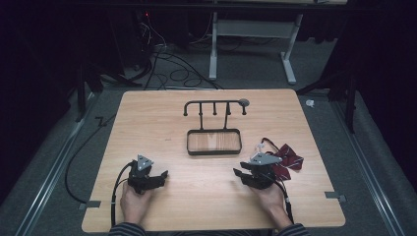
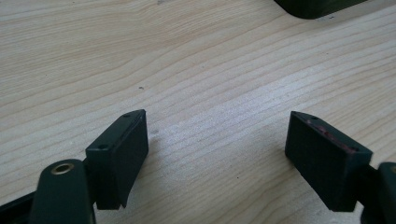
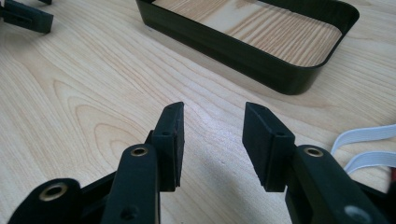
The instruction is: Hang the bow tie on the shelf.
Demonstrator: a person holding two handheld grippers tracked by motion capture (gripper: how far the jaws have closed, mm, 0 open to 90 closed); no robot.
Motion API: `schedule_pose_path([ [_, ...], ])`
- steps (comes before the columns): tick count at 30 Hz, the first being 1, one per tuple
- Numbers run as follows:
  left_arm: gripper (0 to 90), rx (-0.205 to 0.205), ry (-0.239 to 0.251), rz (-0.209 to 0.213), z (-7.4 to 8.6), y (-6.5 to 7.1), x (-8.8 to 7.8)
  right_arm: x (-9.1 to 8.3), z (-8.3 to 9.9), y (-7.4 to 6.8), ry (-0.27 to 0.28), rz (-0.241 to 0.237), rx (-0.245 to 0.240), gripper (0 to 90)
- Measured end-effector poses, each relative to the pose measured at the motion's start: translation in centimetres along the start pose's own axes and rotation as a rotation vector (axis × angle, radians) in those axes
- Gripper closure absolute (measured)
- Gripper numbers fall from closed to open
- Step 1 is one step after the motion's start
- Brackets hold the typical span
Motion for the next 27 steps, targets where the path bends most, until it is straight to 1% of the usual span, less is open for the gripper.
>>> schedule_pose_path([
  [8,21.9,0.0,0.0,0.0,0.0,0.0,0.0,-0.7,0.2,0.0,0.007,-0.002,0.001,61.8],
  [14,21.9,0.0,0.0,0.0,0.0,0.0,0.0,-1.6,0.4,0.3,0.028,0.005,0.028,63.5],
  [18,21.9,0.001,0.0,0.0,0.0,0.0,0.0,-2.2,0.6,0.7,0.039,0.011,0.025,64.0],
  [21,21.9,0.0,0.0,0.0,0.0,0.0,0.0,-2.8,0.5,1.1,0.057,0.022,0.035,64.0],
  [22,21.9,0.0,0.0,0.0,0.0,0.0,0.0,-2.9,0.5,1.1,0.062,0.025,0.047,64.2],
  [24,21.9,0.0,0.0,0.0,0.0,0.0,0.0,-3.2,0.5,1.4,0.071,0.031,0.045,64.4],
  [25,21.9,0.001,0.0,0.0,0.0,0.0,0.0,-3.3,0.4,1.4,0.073,0.032,0.054,64.5],
  [27,21.9,0.0,0.0,0.0,0.0,0.0,0.0,-3.4,0.4,1.7,0.074,0.038,0.048,64.8],
])
Point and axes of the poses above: each handheld gripper's, and its own axes: x roughly forward along the jaws, z roughly out of its underside, y roughly to its right, the point moved 3 cm from there along x, roughly forward along the jaws, and after that the axes turned 13 degrees about -z, right-handed, at the moved point
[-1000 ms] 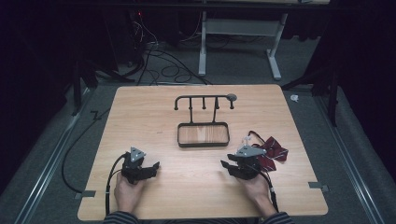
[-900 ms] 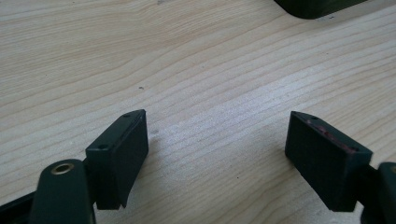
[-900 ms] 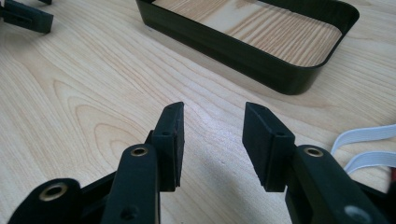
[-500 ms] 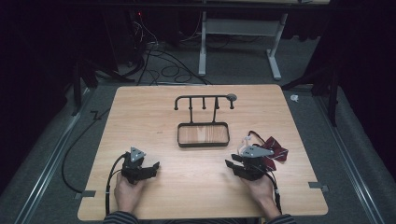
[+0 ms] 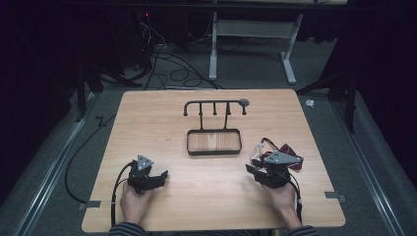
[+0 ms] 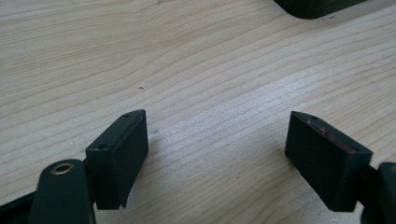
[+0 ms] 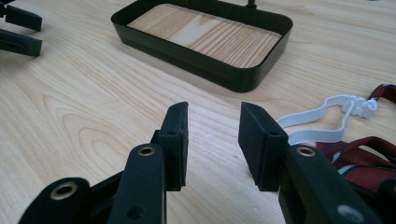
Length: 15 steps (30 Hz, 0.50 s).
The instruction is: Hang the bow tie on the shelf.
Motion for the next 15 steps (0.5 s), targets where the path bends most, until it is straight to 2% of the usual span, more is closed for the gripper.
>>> schedule_pose_path([
  [6,21.9,0.0,0.0,0.0,0.0,0.0,0.0,-0.6,-0.3,0.6,0.014,0.011,0.0,66.2],
  [10,21.9,0.001,0.0,0.0,0.0,0.0,0.0,-1.0,-0.4,1.0,0.031,0.016,0.022,66.6],
  [15,21.9,0.0,0.0,0.0,0.0,0.0,0.0,-1.3,-0.6,1.6,0.036,0.02,0.025,67.3],
])
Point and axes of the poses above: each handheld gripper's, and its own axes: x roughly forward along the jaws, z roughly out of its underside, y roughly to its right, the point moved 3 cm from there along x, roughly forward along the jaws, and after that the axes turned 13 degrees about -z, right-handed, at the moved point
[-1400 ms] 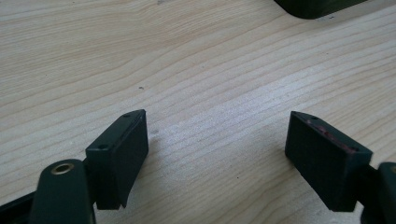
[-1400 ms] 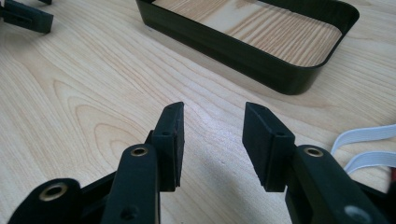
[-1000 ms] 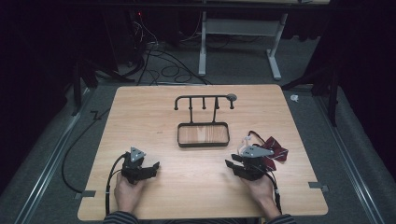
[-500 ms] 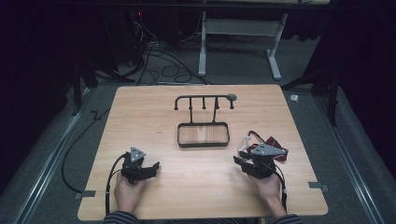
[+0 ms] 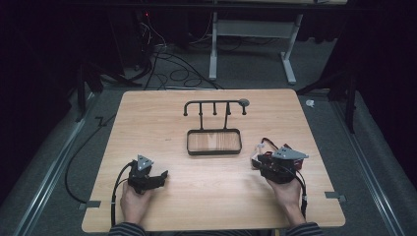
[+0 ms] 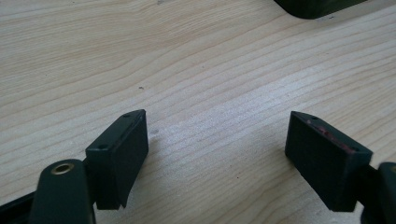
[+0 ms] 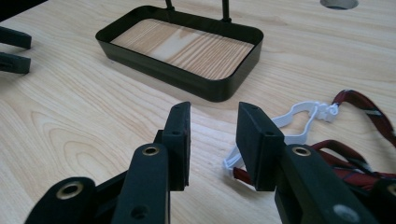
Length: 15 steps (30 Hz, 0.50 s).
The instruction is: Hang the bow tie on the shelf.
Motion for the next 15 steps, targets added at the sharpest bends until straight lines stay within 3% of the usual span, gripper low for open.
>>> schedule_pose_path([
  [15,21.9,0.001,0.0,0.0,0.0,0.0,0.0,-1.5,-1.5,2.6,0.028,0.064,0.011,70.9],
])
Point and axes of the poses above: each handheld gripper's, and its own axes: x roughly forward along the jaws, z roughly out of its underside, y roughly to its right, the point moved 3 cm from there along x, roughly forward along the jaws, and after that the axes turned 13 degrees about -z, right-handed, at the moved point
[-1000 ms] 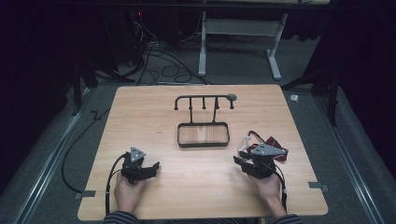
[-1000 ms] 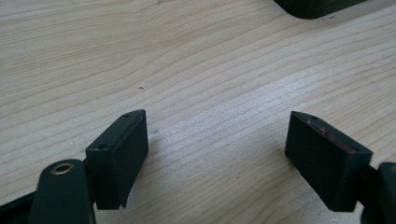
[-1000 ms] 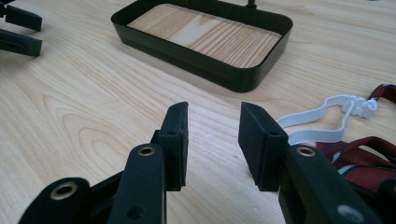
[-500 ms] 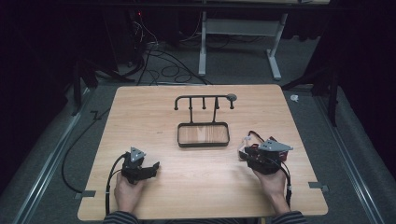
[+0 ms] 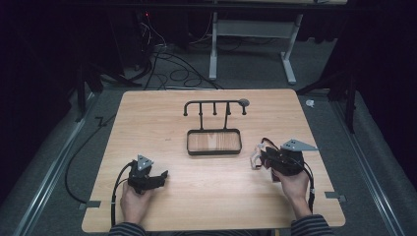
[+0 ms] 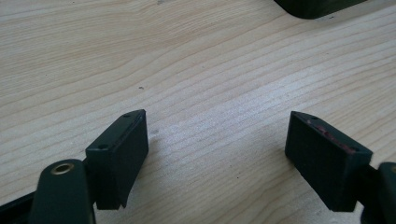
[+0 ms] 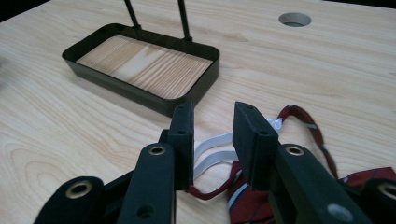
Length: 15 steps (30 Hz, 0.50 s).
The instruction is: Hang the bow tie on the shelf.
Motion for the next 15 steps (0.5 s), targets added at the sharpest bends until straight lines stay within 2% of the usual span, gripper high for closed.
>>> schedule_pose_path([
  [7,21.9,-0.001,0.0,0.001,0.0,0.0,0.0,-0.2,-0.7,1.6,0.002,0.019,0.026,70.9],
  [15,21.9,-0.001,0.001,-0.001,0.0,0.0,0.0,0.5,-1.0,3.2,-0.039,0.043,0.034,71.1],
])
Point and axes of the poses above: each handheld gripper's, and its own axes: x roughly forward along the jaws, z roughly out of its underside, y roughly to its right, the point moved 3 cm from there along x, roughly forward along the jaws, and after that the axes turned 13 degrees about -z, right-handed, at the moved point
